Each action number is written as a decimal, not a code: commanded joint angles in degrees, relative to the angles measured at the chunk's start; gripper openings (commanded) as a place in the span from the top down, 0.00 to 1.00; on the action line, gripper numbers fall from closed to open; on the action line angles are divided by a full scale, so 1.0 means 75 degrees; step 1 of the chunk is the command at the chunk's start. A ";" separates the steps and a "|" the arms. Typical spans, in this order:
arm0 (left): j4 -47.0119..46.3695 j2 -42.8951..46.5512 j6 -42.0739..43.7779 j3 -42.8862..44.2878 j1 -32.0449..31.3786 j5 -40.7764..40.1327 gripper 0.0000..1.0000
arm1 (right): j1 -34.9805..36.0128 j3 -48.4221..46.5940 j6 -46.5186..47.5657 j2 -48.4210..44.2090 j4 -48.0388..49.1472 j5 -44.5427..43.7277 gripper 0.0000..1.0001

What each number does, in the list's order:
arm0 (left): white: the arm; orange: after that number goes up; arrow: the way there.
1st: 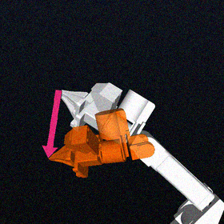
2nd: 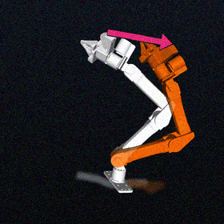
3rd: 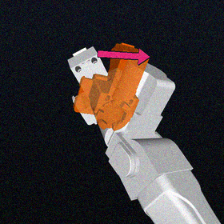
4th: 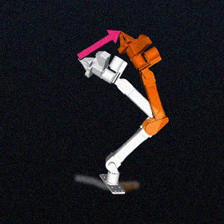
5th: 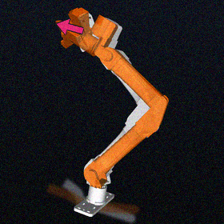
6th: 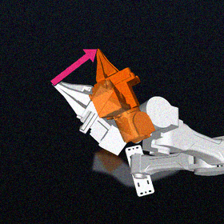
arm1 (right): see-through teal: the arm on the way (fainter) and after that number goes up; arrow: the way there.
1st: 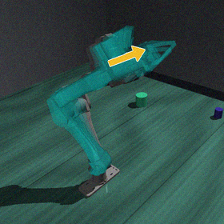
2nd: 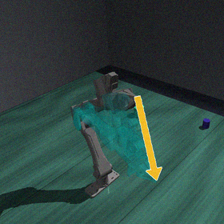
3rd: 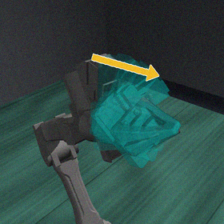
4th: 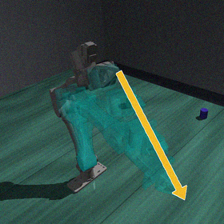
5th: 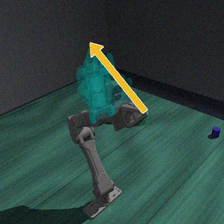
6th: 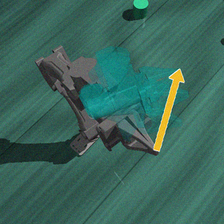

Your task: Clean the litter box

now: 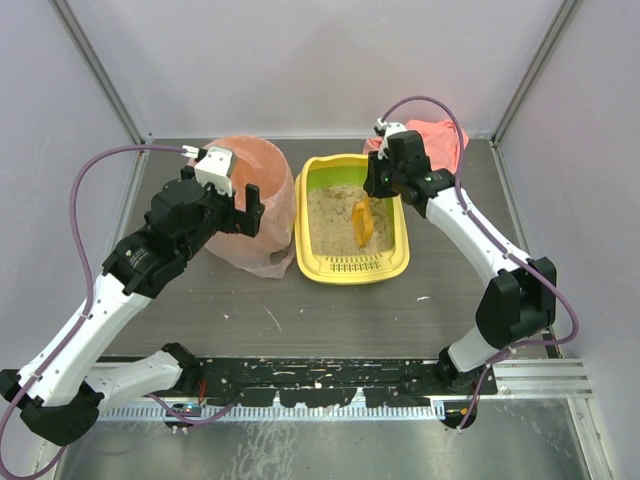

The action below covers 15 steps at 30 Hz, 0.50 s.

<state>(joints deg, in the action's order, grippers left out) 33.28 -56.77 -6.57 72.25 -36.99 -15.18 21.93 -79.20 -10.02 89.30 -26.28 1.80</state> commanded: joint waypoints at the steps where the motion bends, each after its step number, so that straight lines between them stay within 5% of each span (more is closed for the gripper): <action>1: -0.0315 0.0104 0.0041 0.0067 0.0046 0.0044 0.02 | 0.0005 -0.0889 0.0165 -0.0223 0.0137 -0.0026 0.98; 15: -0.0072 0.1035 -0.0248 -0.0329 0.0047 -0.0502 0.02 | 0.1182 -0.2279 0.1593 0.0773 0.0019 -0.3462 0.99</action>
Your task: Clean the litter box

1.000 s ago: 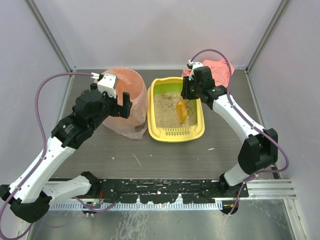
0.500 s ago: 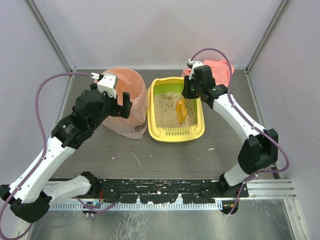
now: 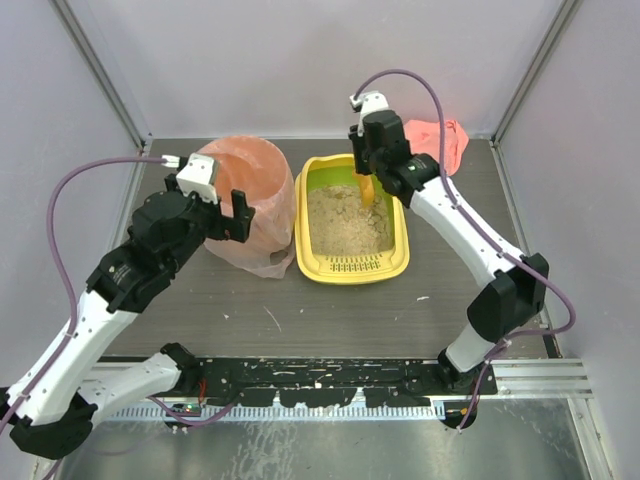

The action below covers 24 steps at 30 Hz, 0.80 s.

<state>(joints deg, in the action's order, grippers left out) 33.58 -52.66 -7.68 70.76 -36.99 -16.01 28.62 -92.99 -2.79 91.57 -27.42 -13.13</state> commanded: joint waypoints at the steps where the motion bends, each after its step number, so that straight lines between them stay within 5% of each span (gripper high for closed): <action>1: -0.0109 0.0599 -0.0101 -0.0198 0.0046 -0.0472 0.02 | 0.0355 -0.0524 0.0716 0.0599 0.0175 -0.1650 0.99; 24: -0.0249 0.1524 -0.0027 -0.0930 0.0047 -0.0828 0.02 | 0.0754 -0.0932 0.2000 0.2379 0.0859 -0.3447 0.99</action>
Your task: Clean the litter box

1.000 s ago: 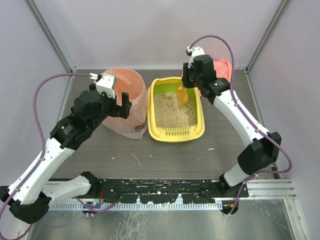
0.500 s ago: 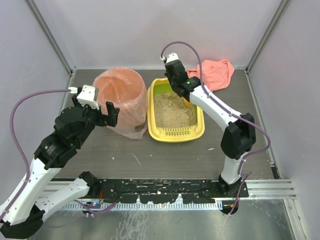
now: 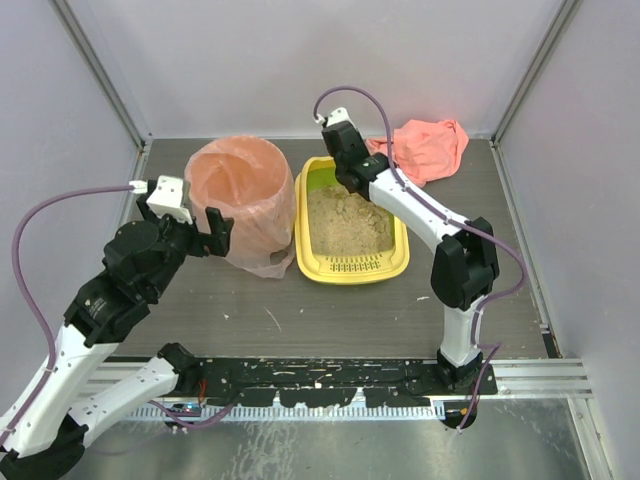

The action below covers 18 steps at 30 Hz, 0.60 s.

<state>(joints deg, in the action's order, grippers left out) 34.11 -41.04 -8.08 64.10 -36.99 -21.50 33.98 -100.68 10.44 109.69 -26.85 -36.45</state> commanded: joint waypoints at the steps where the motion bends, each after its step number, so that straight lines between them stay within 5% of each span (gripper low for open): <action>1: -0.0319 -0.0016 0.0022 -0.0042 0.0049 -0.0091 0.02 | 0.0040 0.0164 0.0229 -0.0030 0.0860 -0.0280 0.99; 18: -0.0288 -0.0032 -0.0102 0.0002 0.0048 -0.0079 0.02 | -0.0169 0.0039 -0.0666 0.0059 0.0531 0.1864 0.99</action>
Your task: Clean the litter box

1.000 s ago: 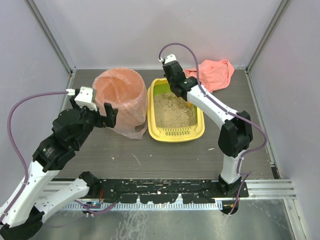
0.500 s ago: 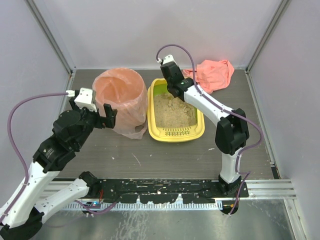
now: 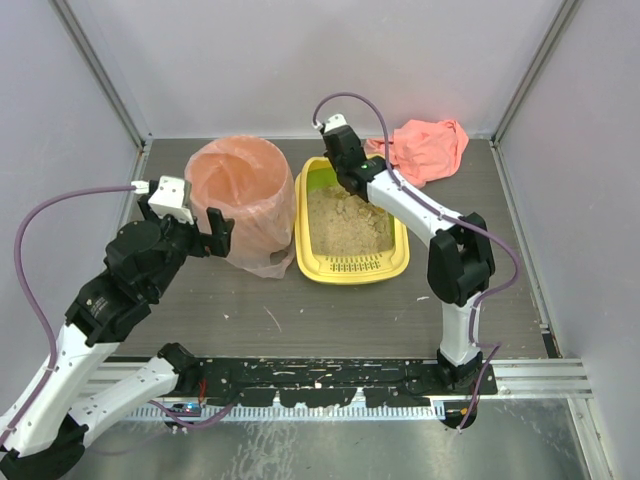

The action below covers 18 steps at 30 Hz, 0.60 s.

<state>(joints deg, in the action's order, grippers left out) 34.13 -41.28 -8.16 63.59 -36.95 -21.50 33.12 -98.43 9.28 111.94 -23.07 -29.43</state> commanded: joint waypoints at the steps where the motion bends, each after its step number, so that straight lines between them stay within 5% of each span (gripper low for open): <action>1: -0.0294 -0.0035 -0.0092 0.0075 0.0039 -0.0068 0.02 | -0.0057 -0.0301 -0.0599 -0.0278 -0.0041 0.1131 0.99; 18: -0.0365 -0.0364 -0.0181 0.0238 0.0043 0.0167 0.02 | -0.0451 -0.0597 -0.2313 -0.0781 -0.0448 0.3151 0.99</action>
<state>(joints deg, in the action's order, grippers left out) 34.11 -44.40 -8.60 63.59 -36.95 -20.82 31.53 -102.48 -0.14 110.87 -28.51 -14.66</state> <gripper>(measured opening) 0.980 0.276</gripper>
